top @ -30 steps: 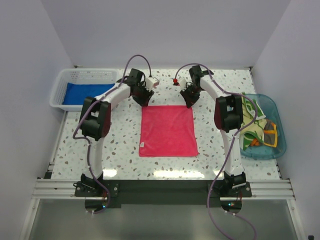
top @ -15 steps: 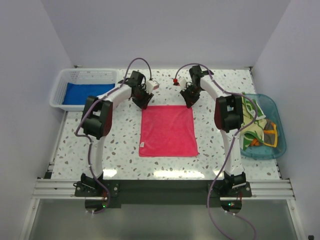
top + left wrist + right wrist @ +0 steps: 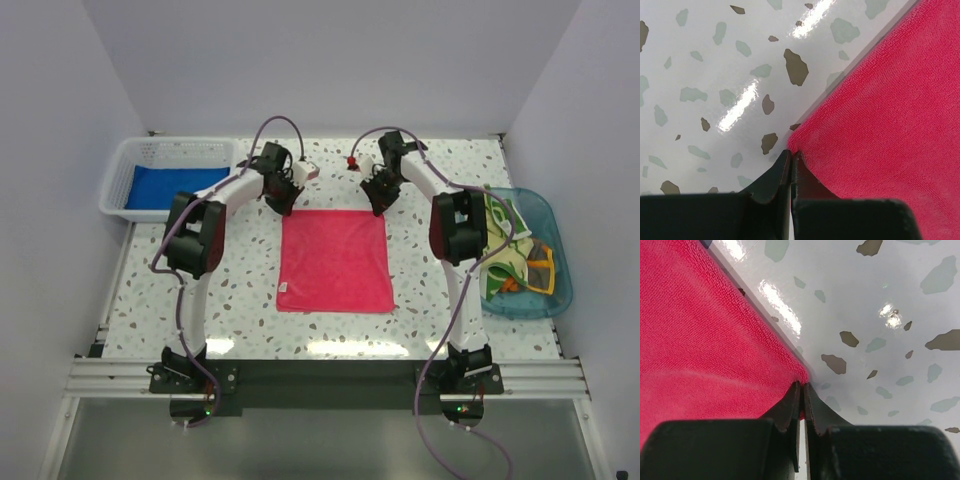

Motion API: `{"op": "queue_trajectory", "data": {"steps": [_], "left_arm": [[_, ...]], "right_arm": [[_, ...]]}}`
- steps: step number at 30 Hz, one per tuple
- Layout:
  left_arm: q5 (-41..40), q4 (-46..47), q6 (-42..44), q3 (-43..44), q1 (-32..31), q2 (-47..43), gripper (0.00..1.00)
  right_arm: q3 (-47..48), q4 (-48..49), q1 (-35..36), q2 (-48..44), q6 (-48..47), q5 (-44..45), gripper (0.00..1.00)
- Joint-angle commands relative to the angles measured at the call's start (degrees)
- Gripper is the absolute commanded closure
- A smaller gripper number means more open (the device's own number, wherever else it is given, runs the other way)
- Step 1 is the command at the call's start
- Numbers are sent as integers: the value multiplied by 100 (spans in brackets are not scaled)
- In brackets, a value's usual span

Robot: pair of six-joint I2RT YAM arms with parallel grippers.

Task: Fold and stack the towels
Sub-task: Fold the towel

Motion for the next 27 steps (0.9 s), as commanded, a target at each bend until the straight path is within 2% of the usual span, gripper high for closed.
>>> {"op": "queue_trajectory", "data": {"steps": [1,9,16,27], "left_arm": [[-334,-222,163,-51,57,167,100],[-949,841,-82,-322,48,-1705,100],[-1336,2019,-258,-1517,-119,-3850,100],[-2505,2074,-434,-3108,-927,-6153,100]], "right_arm": [[-202,256,51,-404,316,222,100],[-545,1135,156,-2204,607,872,100],[-1178,1759,349,-3797,651,1277,100],[-2644,1611,631,-5906,563,996,100]]}}
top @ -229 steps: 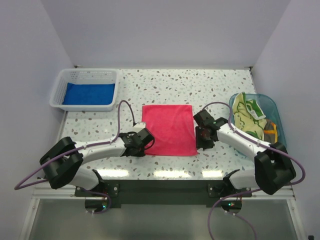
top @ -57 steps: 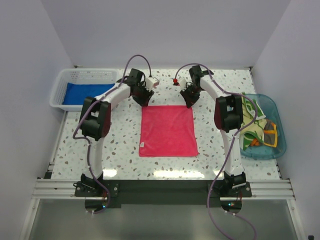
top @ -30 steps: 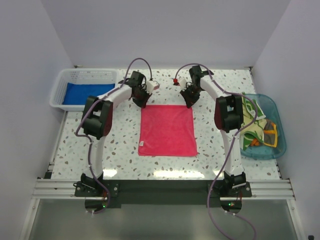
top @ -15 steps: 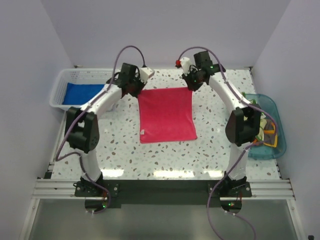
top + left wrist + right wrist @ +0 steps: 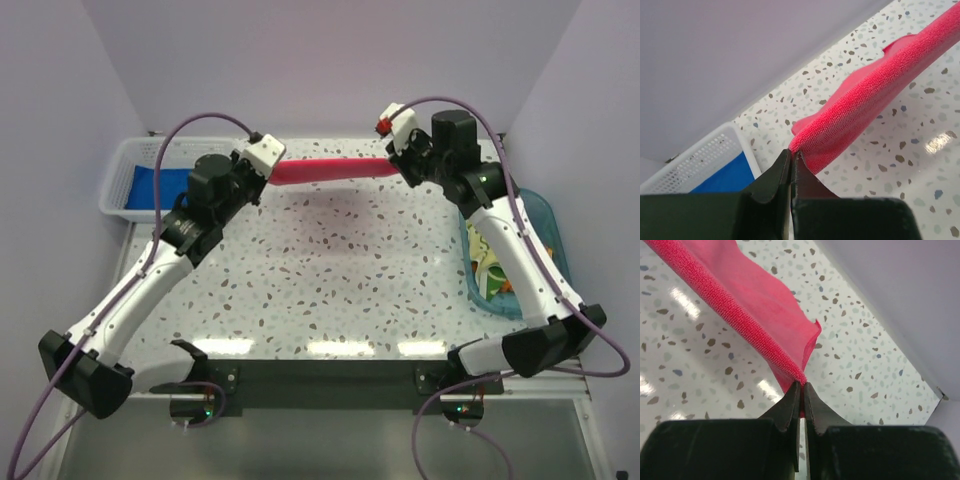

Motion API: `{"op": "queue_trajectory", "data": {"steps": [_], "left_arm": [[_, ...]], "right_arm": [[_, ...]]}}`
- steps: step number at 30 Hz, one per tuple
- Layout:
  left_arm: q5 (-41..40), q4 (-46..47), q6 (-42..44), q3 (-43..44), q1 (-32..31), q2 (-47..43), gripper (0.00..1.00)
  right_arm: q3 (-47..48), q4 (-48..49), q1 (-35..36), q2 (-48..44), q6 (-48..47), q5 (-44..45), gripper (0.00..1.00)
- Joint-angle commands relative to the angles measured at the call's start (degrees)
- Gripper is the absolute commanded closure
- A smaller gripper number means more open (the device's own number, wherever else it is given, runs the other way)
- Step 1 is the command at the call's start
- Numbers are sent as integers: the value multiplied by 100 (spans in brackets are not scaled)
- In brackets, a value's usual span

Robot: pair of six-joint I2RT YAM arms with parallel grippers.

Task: Fold and stack the towels
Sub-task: Fold the towel

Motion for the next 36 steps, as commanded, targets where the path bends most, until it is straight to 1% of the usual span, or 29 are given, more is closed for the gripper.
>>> {"op": "queue_trajectory", "data": {"steps": [1,4,6,8,11,13,14,15,17,18,19,20,21,22,23,24,26,27,29,32,36], "left_arm": [[-665,-121,-202,-416,-195,-645,100],[-648,-306,-456,-724,-327,-1164,100],[-481,-542,-633,-864,-363,-1394,100],[-341,-596,-712,-1014,-372,-1474,100],[-453,-553,-766,-1129,-363,-1326,100],[-602,-500,-844,-1094,-363,-887,100],[-865,-465,-871,-1059,-363,-685,100],[-963,-430,-854,-972,-346,-205,100],[-1209,-368,-853,-831,-267,342,100],[-1219,-351,-862,-604,-205,624,100],[-1228,-316,-914,-471,-48,1183,100],[-1236,-263,-941,-339,32,1450,100],[-1228,-167,-967,-60,163,1940,100],[-1236,-96,-968,82,225,2162,100],[-1236,-43,-950,354,269,2356,100],[-1219,18,-915,496,348,2706,100],[-1219,63,-801,751,366,2981,100],[-1201,89,-705,935,375,3156,100],[-1105,177,-643,998,375,3228,100],[-999,265,-599,771,375,3132,100],[-929,213,-747,287,375,2711,100]], "right_arm": [[-410,-280,64,-541,-40,-20,100],[-787,-561,153,-1033,-58,-335,100],[-1112,-659,162,-1376,-49,-460,100],[-1454,-581,170,-1631,-23,-487,100],[-1806,-142,170,-1659,83,-321,100],[-1834,61,162,-1361,118,-241,100],[-1817,96,162,-1203,118,-206,100],[-1773,149,162,-836,83,-32,100],[-1738,456,153,-465,31,145,100],[-1712,588,127,-228,4,346,100],[-1650,789,83,201,-5,392,100],[-1450,852,48,466,-22,427,100],[-1326,896,4,712,-49,488,100],[-1185,949,-14,941,-66,532,100],[-897,984,-14,1422,-119,567,100],[-772,1010,-14,1618,-145,594,100],[-387,993,-23,2118,-224,594,100],[-288,976,-23,2260,-294,594,100],[-104,879,-14,2428,-382,603,100],[-199,844,-14,2490,-453,603,100],[-585,800,-23,2184,-427,577,100]]}}
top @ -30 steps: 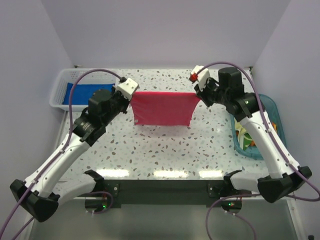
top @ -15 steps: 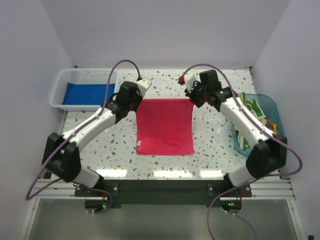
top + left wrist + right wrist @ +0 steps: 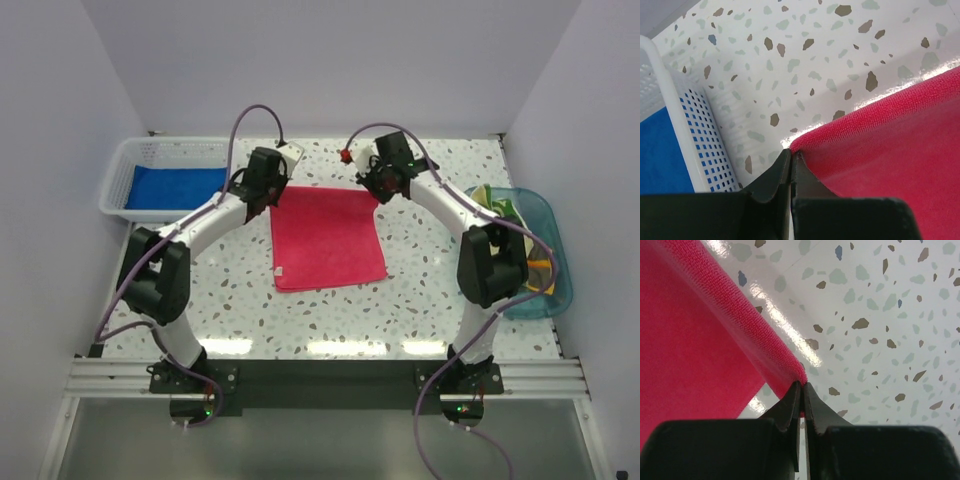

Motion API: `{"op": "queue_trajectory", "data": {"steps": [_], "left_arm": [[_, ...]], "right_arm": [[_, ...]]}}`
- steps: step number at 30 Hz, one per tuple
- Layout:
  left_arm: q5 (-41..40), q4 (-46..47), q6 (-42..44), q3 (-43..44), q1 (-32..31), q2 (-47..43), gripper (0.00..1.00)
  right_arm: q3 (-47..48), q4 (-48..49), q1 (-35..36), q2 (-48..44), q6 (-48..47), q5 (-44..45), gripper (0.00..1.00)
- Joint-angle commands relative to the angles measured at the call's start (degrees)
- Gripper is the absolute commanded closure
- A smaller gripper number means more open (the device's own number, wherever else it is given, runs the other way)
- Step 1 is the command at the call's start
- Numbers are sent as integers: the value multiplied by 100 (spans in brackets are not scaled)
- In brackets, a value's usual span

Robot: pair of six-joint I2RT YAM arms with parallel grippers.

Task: Fold and stack the towels
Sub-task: Fold the towel

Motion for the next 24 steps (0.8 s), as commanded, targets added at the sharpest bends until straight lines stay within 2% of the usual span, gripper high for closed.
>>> {"op": "queue_trajectory", "data": {"steps": [1,10,13,16,20,24], "left_arm": [[24,138,-55,-349,47,-556,100],[244,-512,-890,-1334,-146,-1365,100],[323,-679,-1180,-1589,-251,-1479,100],[280,-899,-1329,-1791,-313,-1541,100],[332,-1058,-1514,-2002,-322,-1663,100],[306,-1224,-1760,-2056,-339,-1673,100]], "right_arm": [[-184,-39,-62,-462,-101,144,100],[-940,-478,-62,-1024,294,13,100],[-949,-909,-27,-1078,584,-163,100],[-1098,-1163,-9,-1165,883,20,100],[-1318,-1226,-9,-1385,1682,65,100],[-1537,-1226,-9,-1631,2070,152,100]]}}
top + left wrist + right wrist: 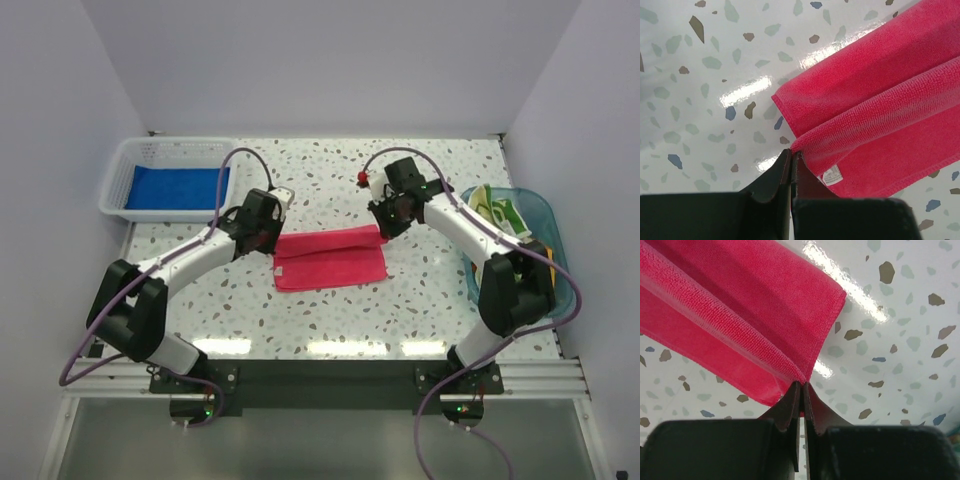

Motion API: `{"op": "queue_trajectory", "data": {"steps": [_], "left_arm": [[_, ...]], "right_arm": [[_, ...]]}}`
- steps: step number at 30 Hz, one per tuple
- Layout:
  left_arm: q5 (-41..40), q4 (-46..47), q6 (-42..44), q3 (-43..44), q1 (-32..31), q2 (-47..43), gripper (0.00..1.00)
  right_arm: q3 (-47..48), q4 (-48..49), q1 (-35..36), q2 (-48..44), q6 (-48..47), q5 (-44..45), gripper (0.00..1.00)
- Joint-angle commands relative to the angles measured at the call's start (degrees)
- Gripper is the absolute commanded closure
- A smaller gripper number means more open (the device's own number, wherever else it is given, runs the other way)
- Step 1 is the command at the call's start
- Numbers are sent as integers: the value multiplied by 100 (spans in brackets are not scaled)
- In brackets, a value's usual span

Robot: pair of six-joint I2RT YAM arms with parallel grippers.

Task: Fold and stack the towels
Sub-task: Fold the towel

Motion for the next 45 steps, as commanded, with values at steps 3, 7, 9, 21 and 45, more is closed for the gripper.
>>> {"op": "queue_trajectory", "data": {"steps": [3,7,9,21,45], "left_arm": [[-245,-567,-347,-86,54,-245,100],[-262,-769,-417,-52,54,-254,100],[-236,-857,-426,-51,37,-307,100],[142,-603,-716,-508,-86,-536,100],[441,-699,-1893,-1167,-306,-1905,34]], "right_arm": [[-326,-184,-84,-547,562,711,100],[-510,-25,4,-601,396,1142,100],[-537,45,118,-618,360,1203,100],[-1047,177,347,-601,492,1037,100],[-1144,-474,549,-1479,1765,-325,69]]}}
